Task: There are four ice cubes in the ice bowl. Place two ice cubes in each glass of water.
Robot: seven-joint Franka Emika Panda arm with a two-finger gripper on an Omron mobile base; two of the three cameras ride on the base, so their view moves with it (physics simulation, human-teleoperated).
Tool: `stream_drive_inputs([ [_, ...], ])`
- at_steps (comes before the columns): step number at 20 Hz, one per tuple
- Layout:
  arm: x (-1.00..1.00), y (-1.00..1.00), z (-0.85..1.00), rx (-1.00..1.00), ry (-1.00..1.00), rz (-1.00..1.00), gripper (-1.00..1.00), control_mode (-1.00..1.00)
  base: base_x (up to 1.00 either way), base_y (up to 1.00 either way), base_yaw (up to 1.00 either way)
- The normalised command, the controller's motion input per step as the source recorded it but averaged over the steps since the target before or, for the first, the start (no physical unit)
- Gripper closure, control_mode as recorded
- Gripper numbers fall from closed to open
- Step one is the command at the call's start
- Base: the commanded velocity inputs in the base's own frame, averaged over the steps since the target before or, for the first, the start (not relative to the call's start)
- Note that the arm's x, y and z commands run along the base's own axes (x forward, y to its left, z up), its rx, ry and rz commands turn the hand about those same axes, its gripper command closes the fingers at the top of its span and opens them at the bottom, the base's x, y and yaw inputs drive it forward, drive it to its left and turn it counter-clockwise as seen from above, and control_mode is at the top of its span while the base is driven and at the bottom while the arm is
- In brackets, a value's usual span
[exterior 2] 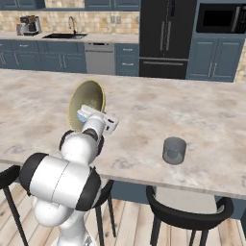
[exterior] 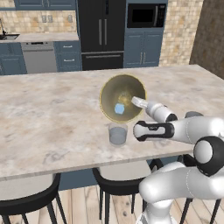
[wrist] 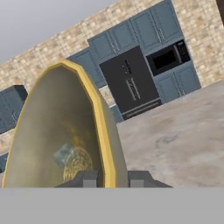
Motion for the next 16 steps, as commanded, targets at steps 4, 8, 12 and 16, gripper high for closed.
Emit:
stream_drive_inputs([
  [4,0.0,0.0,0.0,-0.01,0.0,0.0,1.0,-1.0,0.0,0.0,0.0],
  [8,0.0,0.0,0.02,0.0,-0.03,0.0,1.0,-1.0,0.0,0.0,0.0],
  [12,0.0,0.0,0.07,0.0,-0.16,0.04,1.0,-1.0,0.0,0.0,0.0],
  [16,0.0,0.0,0.0,-0.02,-0.14,0.04,1.0,-1.0,0.0,0.0,0.0],
])
